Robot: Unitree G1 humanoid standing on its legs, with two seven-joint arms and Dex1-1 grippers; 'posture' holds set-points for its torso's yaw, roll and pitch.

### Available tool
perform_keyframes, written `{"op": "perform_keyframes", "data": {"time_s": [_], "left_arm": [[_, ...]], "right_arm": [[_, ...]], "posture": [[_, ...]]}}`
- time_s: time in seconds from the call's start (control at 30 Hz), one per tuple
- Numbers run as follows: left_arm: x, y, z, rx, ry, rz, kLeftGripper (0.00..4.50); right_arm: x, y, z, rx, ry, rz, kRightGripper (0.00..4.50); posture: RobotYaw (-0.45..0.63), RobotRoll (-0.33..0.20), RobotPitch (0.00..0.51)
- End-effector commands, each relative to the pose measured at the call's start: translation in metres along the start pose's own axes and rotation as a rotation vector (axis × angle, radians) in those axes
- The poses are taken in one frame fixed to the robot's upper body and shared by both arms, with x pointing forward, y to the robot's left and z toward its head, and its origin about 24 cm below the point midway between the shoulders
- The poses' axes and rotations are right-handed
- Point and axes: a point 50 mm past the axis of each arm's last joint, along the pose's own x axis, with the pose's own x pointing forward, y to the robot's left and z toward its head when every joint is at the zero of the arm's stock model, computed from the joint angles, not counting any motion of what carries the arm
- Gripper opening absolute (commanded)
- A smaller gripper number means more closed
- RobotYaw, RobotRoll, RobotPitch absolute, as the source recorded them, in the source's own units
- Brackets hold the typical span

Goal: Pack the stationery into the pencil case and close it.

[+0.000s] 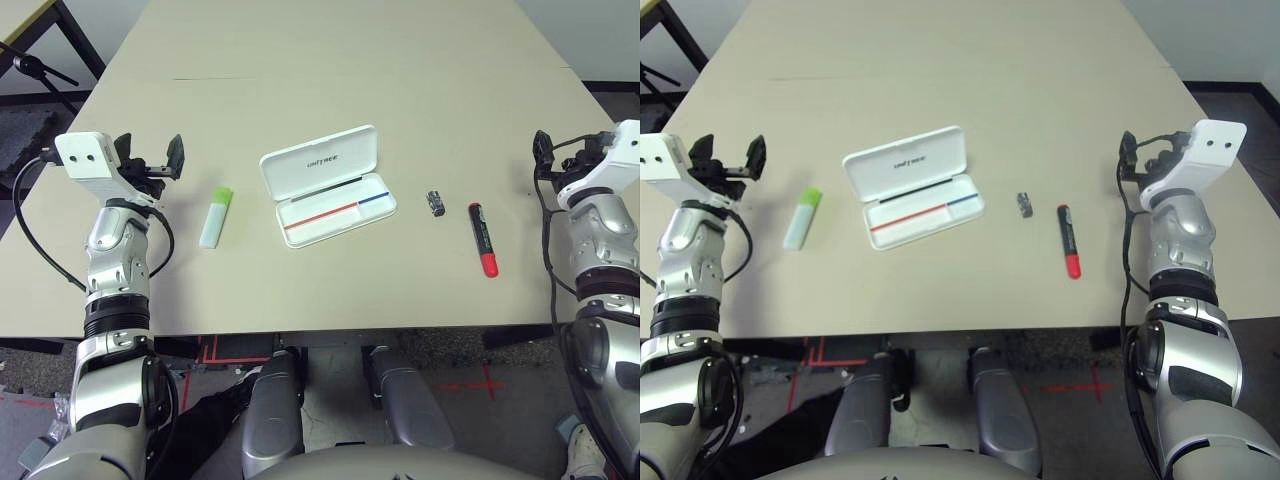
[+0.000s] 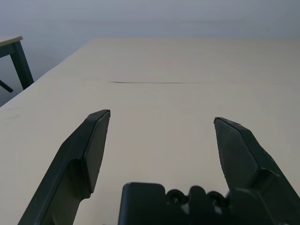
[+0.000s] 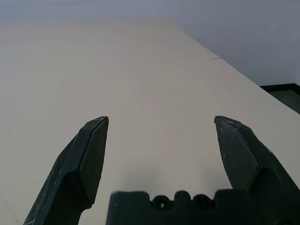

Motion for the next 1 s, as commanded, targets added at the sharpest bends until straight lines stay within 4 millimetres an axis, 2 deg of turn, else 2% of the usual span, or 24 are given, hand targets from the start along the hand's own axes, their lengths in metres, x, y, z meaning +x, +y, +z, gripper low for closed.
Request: {"op": "perform_keyframes", "data": {"time_s": [0.03, 0.3, 0.53, 0.8, 1.0], "left_arm": [[-0.003, 0.003, -0.003, 0.013, 0.014, 0.004, 4.48], [-0.004, 0.003, -0.004, 0.014, 0.015, 0.005, 4.48], [-0.007, 0.005, 0.002, 0.017, 0.004, -0.005, 4.48], [-0.012, 0.0, 0.017, -0.013, -0.018, -0.093, 4.48], [-0.026, -0.019, 0.035, -0.026, 0.002, -0.315, 4.48]], "right_arm": [[-0.001, -0.002, 0.0, 0.004, -0.01, -0.009, 4.5], [0.003, 0.006, 0.004, 0.009, -0.017, 0.033, 4.5], [0.008, 0.015, 0.018, -0.018, -0.031, 0.178, 4.5], [0.006, 0.037, 0.031, -0.046, 0.01, 0.51, 4.5], [-0.009, 0.058, 0.027, -0.053, 0.133, 0.811, 4.5]], "posture": [[-0.03, 0.0, 0.186], [-0.03, 0.0, 0.197], [-0.03, 0.0, 0.204], [-0.01, 0.0, 0.22], [0.02, 0.0, 0.229]]}}
